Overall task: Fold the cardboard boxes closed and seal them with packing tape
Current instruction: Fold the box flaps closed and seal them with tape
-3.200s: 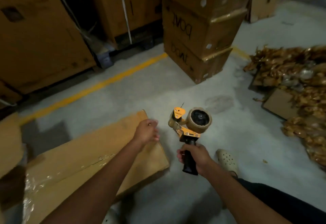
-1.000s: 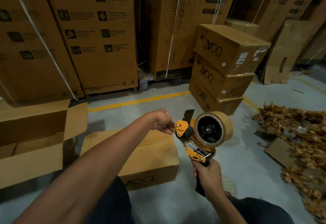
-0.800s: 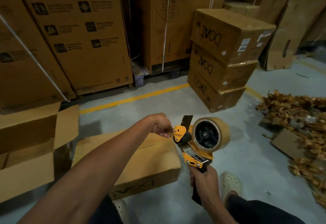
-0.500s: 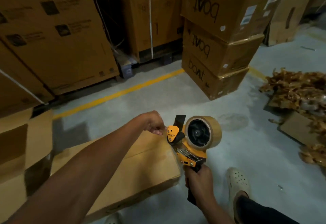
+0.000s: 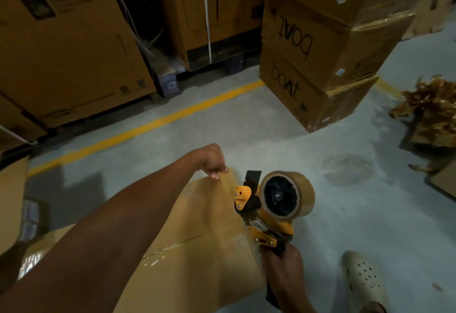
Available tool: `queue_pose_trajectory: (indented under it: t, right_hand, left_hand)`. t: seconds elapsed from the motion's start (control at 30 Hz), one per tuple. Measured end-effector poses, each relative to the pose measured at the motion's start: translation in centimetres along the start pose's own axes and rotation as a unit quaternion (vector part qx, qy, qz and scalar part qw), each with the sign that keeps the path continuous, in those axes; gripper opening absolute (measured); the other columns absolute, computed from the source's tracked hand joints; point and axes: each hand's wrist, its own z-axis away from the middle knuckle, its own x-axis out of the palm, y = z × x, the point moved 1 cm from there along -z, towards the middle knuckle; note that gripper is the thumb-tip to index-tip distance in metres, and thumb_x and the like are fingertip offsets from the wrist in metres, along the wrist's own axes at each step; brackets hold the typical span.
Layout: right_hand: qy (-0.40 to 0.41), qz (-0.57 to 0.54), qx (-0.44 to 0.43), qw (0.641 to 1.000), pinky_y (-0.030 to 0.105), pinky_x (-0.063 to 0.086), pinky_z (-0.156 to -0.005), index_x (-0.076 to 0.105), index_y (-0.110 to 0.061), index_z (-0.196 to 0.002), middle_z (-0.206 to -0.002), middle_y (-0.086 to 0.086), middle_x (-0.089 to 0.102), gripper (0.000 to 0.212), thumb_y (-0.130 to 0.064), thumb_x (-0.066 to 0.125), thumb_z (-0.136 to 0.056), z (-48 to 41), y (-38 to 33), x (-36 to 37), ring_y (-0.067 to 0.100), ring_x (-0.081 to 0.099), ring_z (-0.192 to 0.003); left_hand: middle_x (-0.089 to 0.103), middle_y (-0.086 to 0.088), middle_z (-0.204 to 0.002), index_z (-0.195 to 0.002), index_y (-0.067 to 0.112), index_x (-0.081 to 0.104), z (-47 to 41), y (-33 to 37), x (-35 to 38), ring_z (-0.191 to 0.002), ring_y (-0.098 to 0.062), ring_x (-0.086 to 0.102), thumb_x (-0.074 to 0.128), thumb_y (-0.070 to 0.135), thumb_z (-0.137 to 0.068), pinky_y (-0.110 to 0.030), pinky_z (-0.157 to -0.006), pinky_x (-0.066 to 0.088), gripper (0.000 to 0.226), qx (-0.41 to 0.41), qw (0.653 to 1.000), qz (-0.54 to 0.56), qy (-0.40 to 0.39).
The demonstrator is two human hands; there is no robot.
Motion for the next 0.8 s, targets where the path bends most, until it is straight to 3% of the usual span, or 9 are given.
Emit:
queue_pose_trajectory:
  t: [0.13,0.27,0.47,0.6,0.7,0.8]
  right_hand:
    - [-0.003,-0.008,0.049,0.999,0.034,0.046,-0.058,0.067,-0.018,-0.062,-0.053,0.001,0.062,0.037,-0.051,0.070,-0.077,-2.2,1.2,1.3,0.022,0.060,-0.057]
    - [0.000,0.008,0.039,0.999,0.036,0.048,-0.064,0.065,-0.020,-0.066,-0.058,-0.001,0.063,0.022,-0.035,0.068,-0.082,-3.7,1.5,1.7,0.025,0.063,-0.065]
    - [-0.006,0.007,0.048,0.999,0.032,0.042,-0.059,0.063,-0.024,-0.056,-0.049,-0.005,0.057,0.025,-0.040,0.067,-0.074,-3.6,1.2,1.8,0.020,0.056,-0.056]
    - [-0.014,0.050,0.013,0.999,0.025,0.041,-0.057,0.066,-0.018,-0.068,-0.058,-0.003,0.064,0.027,-0.038,0.068,-0.085,-3.9,0.4,1.7,0.018,0.062,-0.062]
    - [-0.018,0.074,0.000,0.997,0.024,0.037,-0.054,0.066,-0.017,-0.075,-0.065,-0.002,0.064,0.025,-0.038,0.067,-0.087,-3.8,0.0,1.8,0.014,0.060,-0.064]
    - [-0.017,0.092,-0.004,0.996,0.024,0.035,-0.053,0.065,-0.017,-0.074,-0.063,-0.004,0.062,0.024,-0.035,0.066,-0.088,-3.8,0.0,1.9,0.011,0.057,-0.062]
  left_hand:
    - [0.067,-0.015,-0.060,-0.091,-0.011,0.069,-2.6,-1.0,0.3,-0.049,-0.016,0.064,0.075,0.007,-0.087,-0.025,-0.055,0.057,0.019,0.013,1.000,0.000,-0.005]
    - [0.067,-0.013,-0.059,-0.081,-0.005,0.071,-4.2,-1.3,0.3,-0.050,-0.016,0.062,0.077,0.005,-0.084,-0.025,-0.056,0.057,0.012,0.029,1.000,-0.007,0.005]
    - [0.068,-0.020,-0.070,-0.092,-0.012,0.071,-5.1,-1.7,0.8,-0.052,-0.017,0.061,0.075,0.005,-0.085,-0.024,-0.054,0.054,0.019,0.031,0.999,-0.022,0.009]
    - [0.072,-0.026,-0.085,-0.092,-0.011,0.072,-5.5,-1.4,1.0,-0.064,-0.022,0.065,0.074,0.007,-0.087,-0.032,-0.069,0.059,0.019,0.035,0.996,-0.073,0.025]
    - [0.072,-0.025,-0.084,-0.092,-0.011,0.072,-5.8,-1.5,1.2,-0.065,-0.023,0.065,0.073,0.009,-0.088,-0.036,-0.074,0.060,0.021,0.030,0.995,-0.087,0.034]
    - [0.066,-0.014,-0.071,-0.083,-0.004,0.068,-5.8,-1.9,1.0,-0.058,-0.019,0.060,0.074,0.022,-0.088,-0.031,-0.063,0.055,0.027,0.011,0.993,-0.117,0.033]
